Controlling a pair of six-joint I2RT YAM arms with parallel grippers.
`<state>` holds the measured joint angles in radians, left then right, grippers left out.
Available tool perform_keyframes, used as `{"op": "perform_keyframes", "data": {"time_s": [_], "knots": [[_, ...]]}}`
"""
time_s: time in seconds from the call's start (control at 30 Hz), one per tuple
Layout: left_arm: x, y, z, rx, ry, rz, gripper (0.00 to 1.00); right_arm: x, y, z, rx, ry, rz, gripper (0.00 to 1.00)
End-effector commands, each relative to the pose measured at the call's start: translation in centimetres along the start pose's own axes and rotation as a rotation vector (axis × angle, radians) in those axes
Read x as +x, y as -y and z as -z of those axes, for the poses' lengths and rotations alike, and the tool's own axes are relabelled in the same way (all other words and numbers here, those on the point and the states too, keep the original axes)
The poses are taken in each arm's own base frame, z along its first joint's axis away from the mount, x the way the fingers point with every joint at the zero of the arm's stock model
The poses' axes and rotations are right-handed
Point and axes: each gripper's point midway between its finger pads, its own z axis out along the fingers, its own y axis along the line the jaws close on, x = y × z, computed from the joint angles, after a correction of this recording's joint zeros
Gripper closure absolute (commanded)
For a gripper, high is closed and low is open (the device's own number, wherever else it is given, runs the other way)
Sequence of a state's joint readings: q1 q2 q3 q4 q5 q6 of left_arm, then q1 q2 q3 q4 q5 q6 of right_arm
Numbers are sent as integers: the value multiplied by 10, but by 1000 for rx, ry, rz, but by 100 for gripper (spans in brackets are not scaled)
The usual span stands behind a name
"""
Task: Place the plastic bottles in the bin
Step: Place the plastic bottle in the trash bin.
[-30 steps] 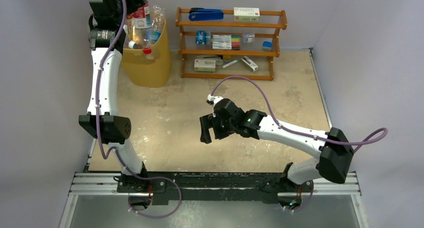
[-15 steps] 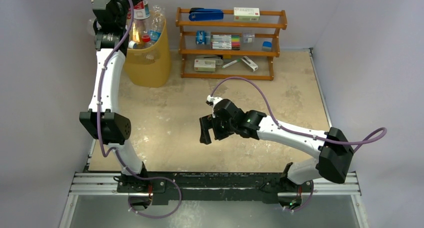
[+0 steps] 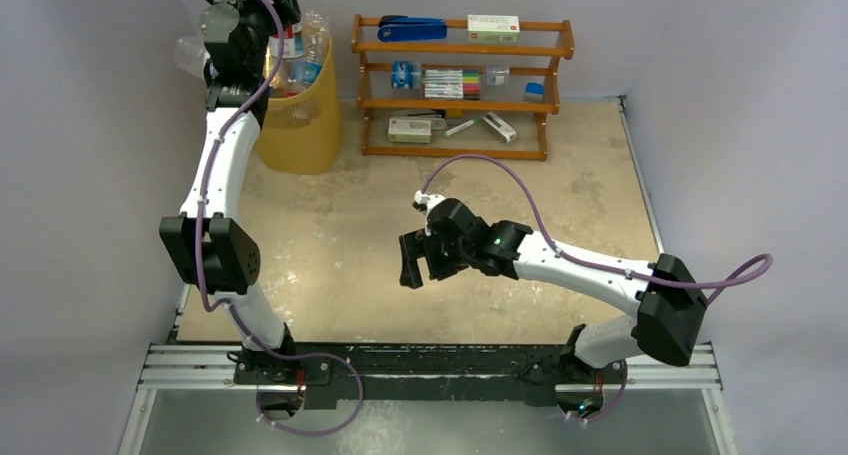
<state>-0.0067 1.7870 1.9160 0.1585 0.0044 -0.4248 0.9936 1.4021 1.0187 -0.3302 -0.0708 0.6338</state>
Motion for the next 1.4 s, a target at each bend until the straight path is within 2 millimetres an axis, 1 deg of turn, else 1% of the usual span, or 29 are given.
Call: {"op": "perform_keyframes", "data": {"time_s": [0.0,0.23,0.43,0.57,0.67,0.77,1.03,1.2,1.37], "knots": [[-43,17,20,56,100,-33,33,-5,-5,2,-25,21,-8,10],[-20,10,28,50,55,-14,33,-4,-6,0,-29,18,-3,10],[-1,1,30,23,6,-11,33,-3,-5,-2,-29,13,-1,10],[8,-5,28,-1,-19,-15,32,-4,-5,-2,-30,13,1,11],[11,-7,25,-10,-37,-17,28,-4,-6,-1,-31,13,1,10],[5,-6,27,-13,-24,-10,23,-5,-6,-1,-28,14,0,10],[-10,3,30,6,-3,5,14,-5,-5,-2,-26,14,1,11],[-22,9,34,20,16,22,13,-6,-5,-1,-22,18,1,10],[-38,19,41,38,34,40,13,-6,-5,1,-22,20,-3,9]]}}
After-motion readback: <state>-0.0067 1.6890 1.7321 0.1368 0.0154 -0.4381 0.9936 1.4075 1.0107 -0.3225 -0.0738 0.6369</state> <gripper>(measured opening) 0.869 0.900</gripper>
